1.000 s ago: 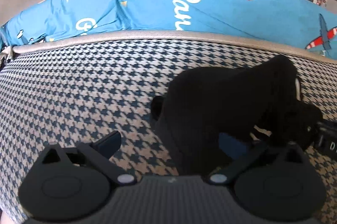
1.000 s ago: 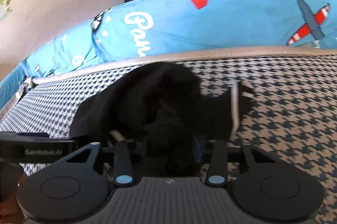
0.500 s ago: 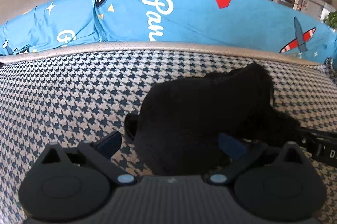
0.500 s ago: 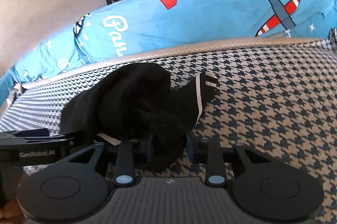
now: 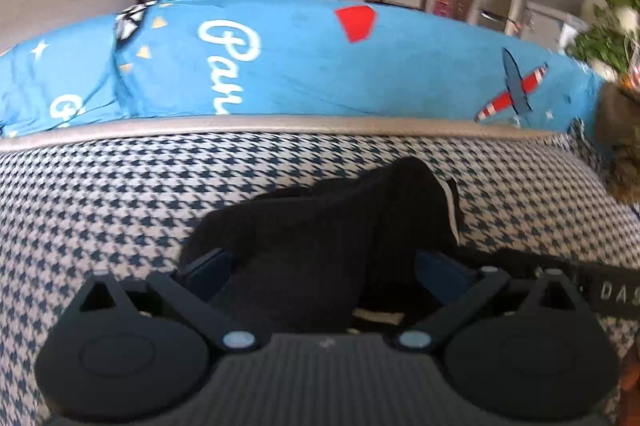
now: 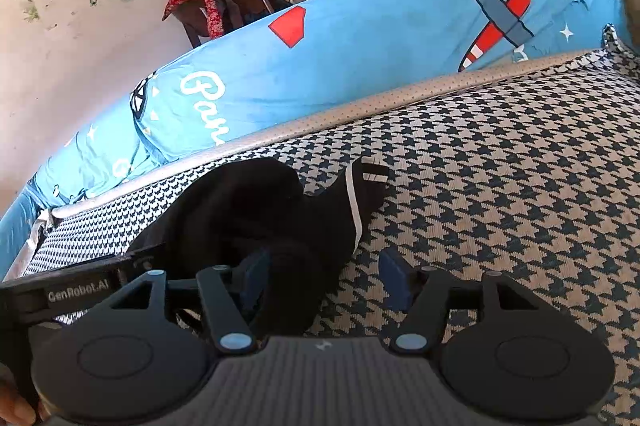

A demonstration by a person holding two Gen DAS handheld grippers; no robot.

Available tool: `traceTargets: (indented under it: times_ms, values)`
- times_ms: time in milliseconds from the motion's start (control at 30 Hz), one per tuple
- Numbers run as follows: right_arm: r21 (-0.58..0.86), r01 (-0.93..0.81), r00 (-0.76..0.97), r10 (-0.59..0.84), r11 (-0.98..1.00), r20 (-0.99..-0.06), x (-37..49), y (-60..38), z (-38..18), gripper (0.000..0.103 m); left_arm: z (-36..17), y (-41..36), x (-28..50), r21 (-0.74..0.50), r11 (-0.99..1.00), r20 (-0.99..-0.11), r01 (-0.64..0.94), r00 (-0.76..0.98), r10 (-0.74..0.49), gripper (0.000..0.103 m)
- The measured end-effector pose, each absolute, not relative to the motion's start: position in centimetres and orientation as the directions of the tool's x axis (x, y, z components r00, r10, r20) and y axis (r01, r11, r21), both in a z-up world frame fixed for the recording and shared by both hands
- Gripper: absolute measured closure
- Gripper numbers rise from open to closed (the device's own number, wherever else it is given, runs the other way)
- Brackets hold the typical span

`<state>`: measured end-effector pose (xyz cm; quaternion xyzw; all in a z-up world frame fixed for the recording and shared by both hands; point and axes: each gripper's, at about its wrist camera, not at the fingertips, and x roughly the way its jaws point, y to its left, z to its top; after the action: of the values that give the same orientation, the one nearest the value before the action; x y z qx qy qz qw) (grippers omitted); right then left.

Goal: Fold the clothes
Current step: 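Close the right gripper on the garment while the left gripper grasps it too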

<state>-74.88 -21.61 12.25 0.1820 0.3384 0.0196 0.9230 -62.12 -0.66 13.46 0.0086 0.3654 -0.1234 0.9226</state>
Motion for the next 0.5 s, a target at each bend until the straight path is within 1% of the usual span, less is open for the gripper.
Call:
traceTargets:
  times_ms: [100, 167, 233, 333, 500]
  values:
    - [0.366, 0.108, 0.767, 0.157, 0.924, -0.623, -74.6, -22.0, 12.0, 0.036, 12.6, -0.9, -61.6, -0.058, 0.974, -0.685, 0.22, 0.701, -0.199, 0.001]
    - [0.379, 0.117, 0.765, 0.16, 0.918, -0.624, -74.5, -22.2, 11.8, 0.035, 12.4, -0.6, -61.5, -0.039, 0.981, -0.682, 0.192, 0.712, -0.166, 0.006]
    - [0.375, 0.118, 0.765, 0.157, 0.919, -0.624, -74.4, -22.3, 11.7, 0.035, 12.5, -0.2, -61.5, -0.04, 0.984, -0.682, 0.173, 0.715, -0.154, 0.014]
    - [0.377, 0.122, 0.766, 0.154, 0.918, -0.624, -74.3, -22.4, 11.6, 0.032, 12.5, 0.7, -61.6, -0.057, 0.989, -0.68, 0.136, 0.72, -0.138, 0.02]
    - [0.39, 0.12, 0.77, 0.163, 0.913, -0.617, -74.1, -22.4, 11.5, 0.03, 12.6, 2.5, -61.6, -0.056, 0.998, -0.683, 0.039, 0.727, -0.066, 0.016]
